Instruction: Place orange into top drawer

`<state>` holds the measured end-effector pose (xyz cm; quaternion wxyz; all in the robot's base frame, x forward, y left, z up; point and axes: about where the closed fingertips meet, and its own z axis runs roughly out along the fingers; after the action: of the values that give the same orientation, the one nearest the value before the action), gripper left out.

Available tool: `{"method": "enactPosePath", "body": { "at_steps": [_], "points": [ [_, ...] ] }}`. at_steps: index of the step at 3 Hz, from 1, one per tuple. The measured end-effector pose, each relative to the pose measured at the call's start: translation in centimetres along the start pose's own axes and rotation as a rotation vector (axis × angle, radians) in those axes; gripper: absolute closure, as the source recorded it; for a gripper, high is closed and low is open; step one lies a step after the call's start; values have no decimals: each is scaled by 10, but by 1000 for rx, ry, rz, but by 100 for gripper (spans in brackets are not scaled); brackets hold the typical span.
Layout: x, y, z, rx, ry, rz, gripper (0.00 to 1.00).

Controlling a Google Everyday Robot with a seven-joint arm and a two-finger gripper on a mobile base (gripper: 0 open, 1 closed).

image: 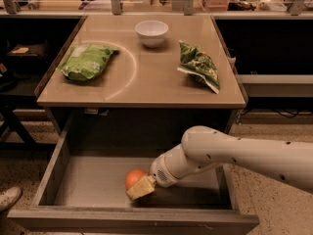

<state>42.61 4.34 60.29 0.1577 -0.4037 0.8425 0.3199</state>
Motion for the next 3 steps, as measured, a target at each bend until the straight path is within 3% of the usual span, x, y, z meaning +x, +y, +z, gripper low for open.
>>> {"method": "enactPosePath", "body": {
  "at_steps": [2,3],
  "points": [
    [0,0,0,0,0,0,13],
    [0,0,0,0,0,0,0]
  ]
}}
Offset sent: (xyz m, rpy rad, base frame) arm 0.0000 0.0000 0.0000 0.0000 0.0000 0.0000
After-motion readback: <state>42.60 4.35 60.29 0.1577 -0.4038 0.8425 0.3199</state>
